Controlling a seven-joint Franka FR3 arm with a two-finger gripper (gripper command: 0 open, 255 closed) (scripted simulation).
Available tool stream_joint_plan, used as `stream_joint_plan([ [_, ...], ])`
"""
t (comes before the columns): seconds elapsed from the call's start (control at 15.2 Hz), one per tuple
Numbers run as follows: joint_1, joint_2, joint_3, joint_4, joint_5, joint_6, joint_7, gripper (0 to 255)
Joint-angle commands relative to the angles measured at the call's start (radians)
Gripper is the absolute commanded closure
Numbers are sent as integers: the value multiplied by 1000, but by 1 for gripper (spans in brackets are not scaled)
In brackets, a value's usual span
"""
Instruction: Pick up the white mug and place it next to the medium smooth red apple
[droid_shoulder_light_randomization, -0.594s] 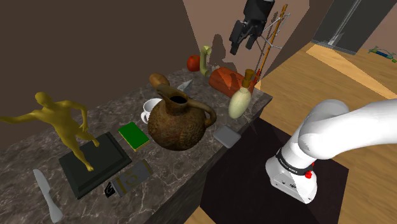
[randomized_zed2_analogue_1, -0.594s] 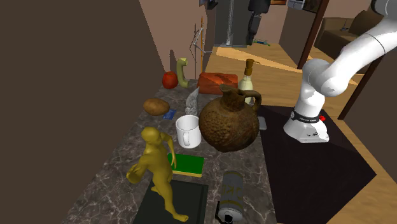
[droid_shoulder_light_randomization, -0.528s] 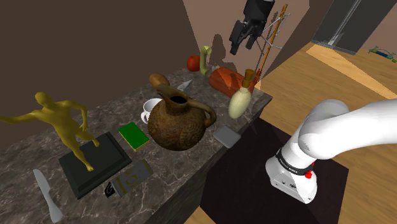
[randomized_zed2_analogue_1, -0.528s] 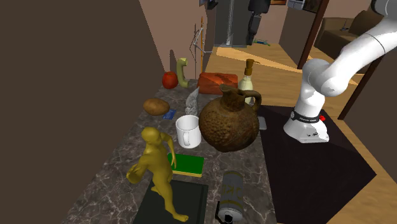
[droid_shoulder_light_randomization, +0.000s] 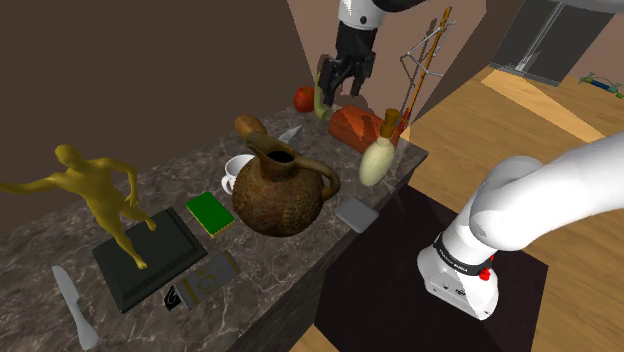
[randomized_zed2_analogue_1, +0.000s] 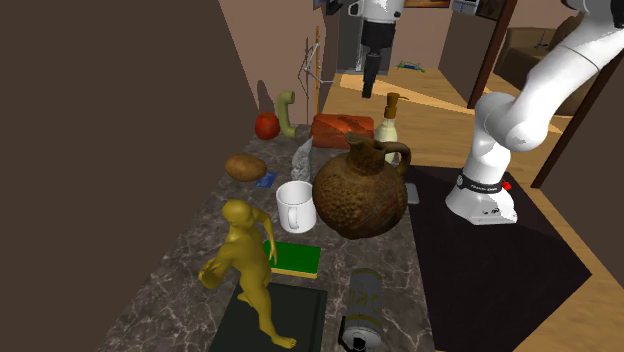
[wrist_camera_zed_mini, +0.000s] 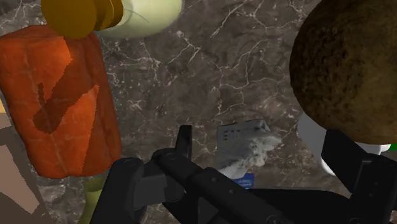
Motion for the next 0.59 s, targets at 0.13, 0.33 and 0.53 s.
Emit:
stream_joint_plan([
  [0.13, 8, 138, 45, 49, 4, 51, 57, 0],
  [0.33, 15, 247, 77, 97, -1, 85, 103, 0],
  [0.53, 24, 361, 105, 154, -12, 112, 150, 0],
])
